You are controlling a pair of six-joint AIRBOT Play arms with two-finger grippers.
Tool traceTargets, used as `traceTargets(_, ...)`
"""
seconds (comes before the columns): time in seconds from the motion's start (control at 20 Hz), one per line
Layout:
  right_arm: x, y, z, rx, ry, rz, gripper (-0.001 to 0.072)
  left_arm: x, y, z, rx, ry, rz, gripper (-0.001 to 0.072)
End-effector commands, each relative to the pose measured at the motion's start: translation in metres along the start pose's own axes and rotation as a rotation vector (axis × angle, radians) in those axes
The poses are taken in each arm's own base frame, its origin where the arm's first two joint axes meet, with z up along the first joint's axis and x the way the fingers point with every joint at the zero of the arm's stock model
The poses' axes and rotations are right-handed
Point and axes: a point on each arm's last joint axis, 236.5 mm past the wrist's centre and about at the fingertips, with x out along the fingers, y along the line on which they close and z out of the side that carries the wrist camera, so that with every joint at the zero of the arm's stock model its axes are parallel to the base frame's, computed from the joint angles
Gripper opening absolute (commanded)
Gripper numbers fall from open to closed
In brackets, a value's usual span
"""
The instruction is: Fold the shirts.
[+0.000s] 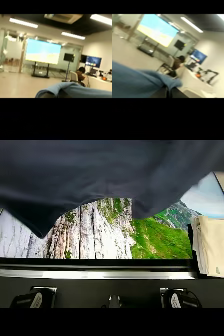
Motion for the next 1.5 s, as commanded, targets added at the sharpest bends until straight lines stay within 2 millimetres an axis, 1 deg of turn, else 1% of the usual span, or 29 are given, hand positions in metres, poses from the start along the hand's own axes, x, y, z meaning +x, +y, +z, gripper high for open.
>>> traceTargets(0.0,-0.046,-0.026,0.021,-0.037,-0.020,-0.135,0.0022,-0.022,-0.014,0.026,0.011,-0.046,-0.005,0.0021)
traceTargets(0.1,-0.042,-0.022,0.013,-0.033,0.010,-0.115,0.0022,-0.022,-0.014,0.025,0.013,-0.042,-0.003,0.0021)
traceTargets(0.2,-0.035,-0.018,0.002,-0.028,0.048,-0.090,0.0022,-0.019,-0.007,0.019,0.032,-0.017,0.021,0.0021)
traceTargets(0.25,-0.028,-0.014,-0.007,-0.024,0.078,-0.069,0.0022,-0.016,-0.002,0.008,0.043,0.024,0.037,0.0020)
traceTargets(0.3,-0.021,-0.010,-0.018,-0.020,0.114,-0.046,0.0022,-0.012,0.006,-0.007,0.052,0.085,0.056,0.0021)
traceTargets(0.35,-0.010,-0.003,-0.034,-0.029,0.167,-0.010,0.0022,-0.006,0.018,-0.028,0.068,0.170,0.090,0.0020)
traceTargets(0.4,0.003,0.005,-0.056,-0.035,0.236,0.038,0.0022,0.001,0.035,-0.055,0.084,0.274,0.132,0.0021)
traceTargets(0.45,0.017,0.016,-0.082,-0.023,0.317,0.093,0.0022,0.007,0.053,-0.084,0.089,0.385,0.171,0.0021)
traceTargets(0.5,0.030,0.031,-0.115,-0.002,0.415,0.163,0.0022,0.014,0.067,-0.115,0.078,0.499,0.195,0.0021)
traceTargets(0.55,0.045,0.051,-0.154,0.029,0.532,0.257,0.0022,0.023,0.081,-0.150,0.055,0.616,0.206,0.0022)
traceTargets(0.6,0.059,0.076,-0.194,0.073,0.650,0.369,0.0022,0.033,0.095,-0.189,0.033,0.731,0.208,0.0022)
traceTargets(0.65,0.068,0.104,-0.233,0.125,0.763,0.487,0.0022,0.041,0.107,-0.228,0.020,0.833,0.204,0.0022)
traceTargets(0.7,0.073,0.133,-0.276,0.182,0.892,0.608,0.0022,0.048,0.120,-0.273,-0.008,0.942,0.204,0.0022)
traceTargets(0.75,0.076,0.161,-0.313,0.228,1.005,0.710,0.0022,0.051,0.131,-0.319,-0.042,1.047,0.206,0.0022)
traceTargets(0.8,0.079,0.184,-0.348,0.247,1.108,0.775,0.0022,0.050,0.140,-0.364,-0.061,1.151,0.200,0.0023)
traceTargets(0.85,0.088,0.213,-0.377,0.258,1.176,0.822,0.0022,0.049,0.149,-0.408,-0.083,1.245,0.197,0.0022)
traceTargets(0.95,0.118,0.272,-0.415,0.276,1.193,0.868,0.0022,0.052,0.167,-0.476,-0.104,1.365,0.193,0.0022)
traceTargets(1.0,0.131,0.298,-0.431,0.295,1.194,0.863,0.0023,0.056,0.176,-0.503,-0.120,1.399,0.204,0.0022)
traceTargets(1.1,0.156,0.330,-0.456,0.366,1.188,0.796,0.0023,0.065,0.193,-0.542,-0.138,1.431,0.222,0.0023)
traceTargets(1.2,0.180,0.343,-0.472,0.412,1.139,0.735,0.0023,0.081,0.205,-0.566,-0.145,1.428,0.230,0.0023)
traceTargets(1.3,0.197,0.345,-0.481,0.422,1.093,0.692,0.0023,0.101,0.207,-0.580,-0.181,1.385,0.224,0.0023)
traceTargets(1.4,0.201,0.347,-0.487,0.423,1.085,0.680,0.0023,0.114,0.205,-0.590,-0.231,1.345,0.219,0.0023)
traceTargets(1.45,0.198,0.349,-0.490,0.412,1.094,0.692,0.0023,0.113,0.204,-0.594,-0.248,1.352,0.216,0.0023)
